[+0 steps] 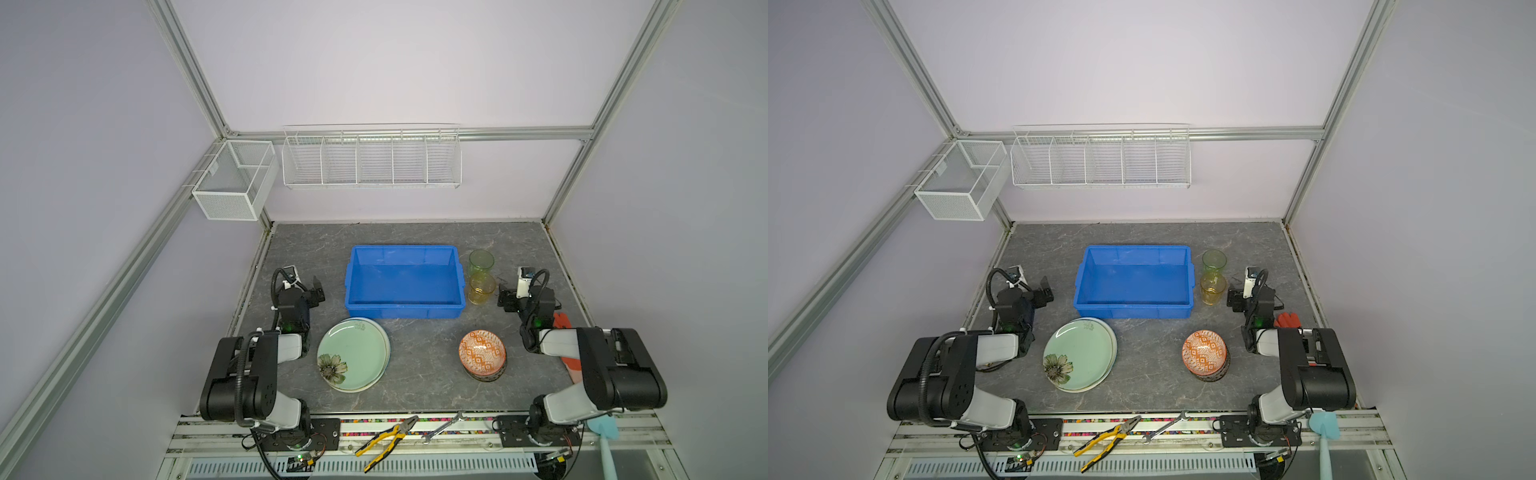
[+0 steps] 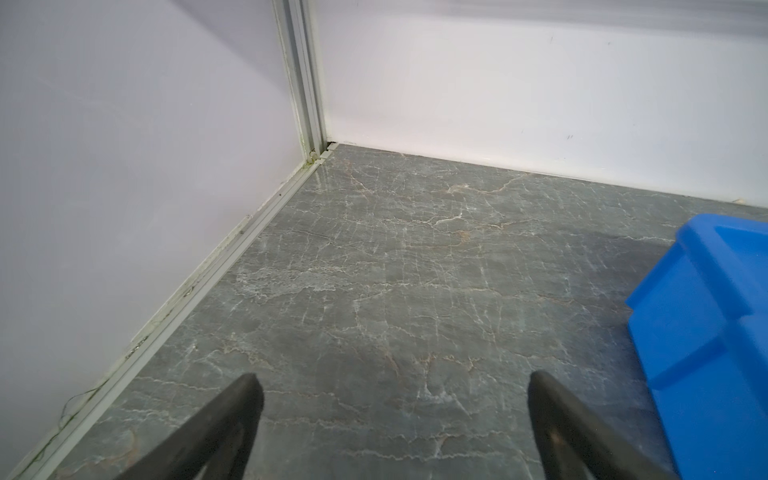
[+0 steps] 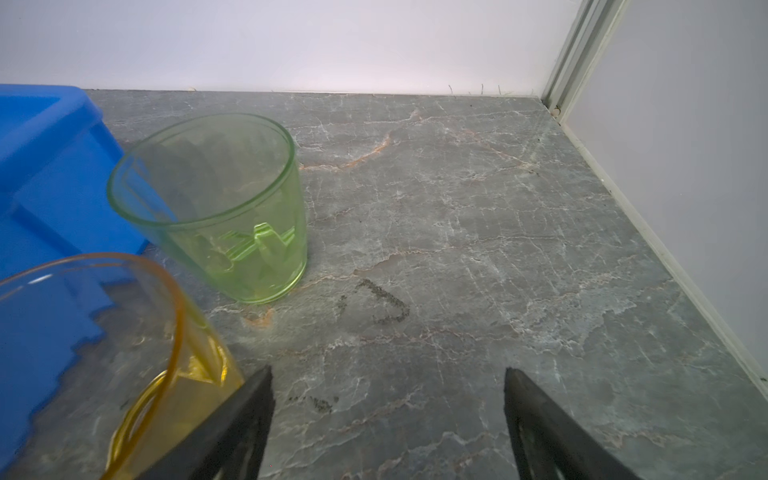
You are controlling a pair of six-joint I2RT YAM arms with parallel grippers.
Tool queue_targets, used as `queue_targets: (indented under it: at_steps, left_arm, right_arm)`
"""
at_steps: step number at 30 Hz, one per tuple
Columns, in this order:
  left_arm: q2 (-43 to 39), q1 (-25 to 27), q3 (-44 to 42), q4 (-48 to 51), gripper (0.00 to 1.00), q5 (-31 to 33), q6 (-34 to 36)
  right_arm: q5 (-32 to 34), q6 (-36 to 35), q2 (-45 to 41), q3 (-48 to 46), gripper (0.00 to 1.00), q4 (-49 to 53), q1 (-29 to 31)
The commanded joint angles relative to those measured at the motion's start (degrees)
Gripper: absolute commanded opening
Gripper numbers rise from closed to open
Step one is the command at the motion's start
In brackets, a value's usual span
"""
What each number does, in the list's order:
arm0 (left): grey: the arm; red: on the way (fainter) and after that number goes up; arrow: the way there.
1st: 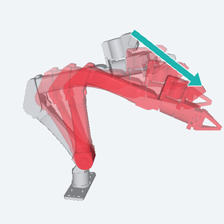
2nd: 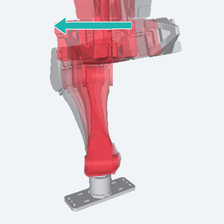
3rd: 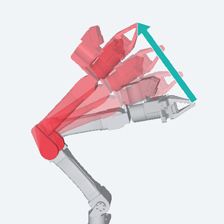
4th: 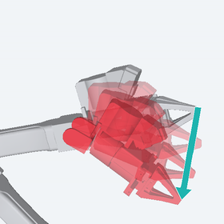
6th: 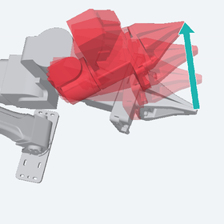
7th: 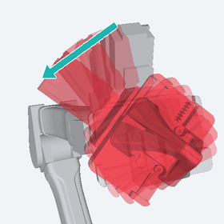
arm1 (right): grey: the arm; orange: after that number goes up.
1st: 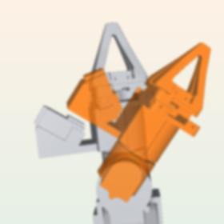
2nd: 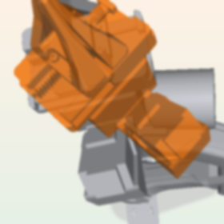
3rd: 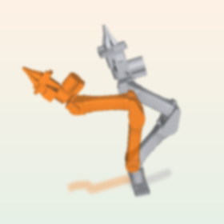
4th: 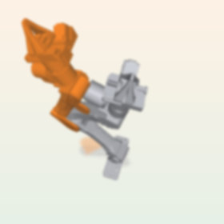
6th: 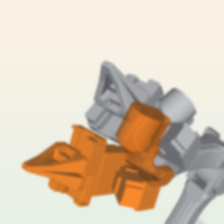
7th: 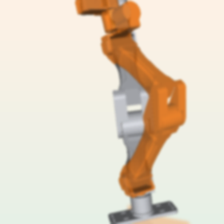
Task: Place the mixed dishes into the plastic bin
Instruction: 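Raise both arms and move both grippers toward the stacked plates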
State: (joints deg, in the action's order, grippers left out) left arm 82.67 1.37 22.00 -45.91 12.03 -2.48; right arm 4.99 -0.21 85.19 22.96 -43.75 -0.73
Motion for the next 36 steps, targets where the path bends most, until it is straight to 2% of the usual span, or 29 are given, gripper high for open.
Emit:
queue_targets:
  at_steps: [1,6,11,16,21,27,31,36]
  left_arm:
    - [-5.4,0.1,4.0,9.4,0.99,3.0,-0.9]
    - [-14.2,0.1,10.5,25.1,0.99,4.8,-6.7]
    - [-18.4,0.1,23.5,50.1,0.99,8.5,-14.7]
    - [-17.7,0.1,35.2,69.6,0.99,2.2,-15.7]
    - [-21.6,0.0,36.2,76.8,0.99,-4.4,-19.6]
    - [-24.3,0.0,36.6,89.4,0.99,-6.3,-25.8]
    - [-24.1,0.0,36.0,94.9,0.99,-9.8,-25.4]
    - [-24.4,0.0,34.6,100.2,0.99,-15.5,-25.5]
  right_arm:
    - [1.6,1.3,-5.0,4.6,0.88,11.0,-0.5]
    - [-0.1,2.5,-12.6,6.3,0.88,19.5,-0.6]
    - [-3.7,3.4,-22.8,12.7,0.88,35.8,-0.5]
    - [-9.1,2.5,-29.9,23.1,0.88,55.0,-0.3]
    - [-15.2,0.8,-31.1,33.0,0.88,70.4,1.8]
    - [-10.5,6.9,-26.9,41.4,0.88,84.2,6.8]
    - [-10.5,8.9,-23.8,46.6,0.88,90.2,12.9]
    - [-9.5,13.3,-20.4,50.9,0.87,94.1,24.5]
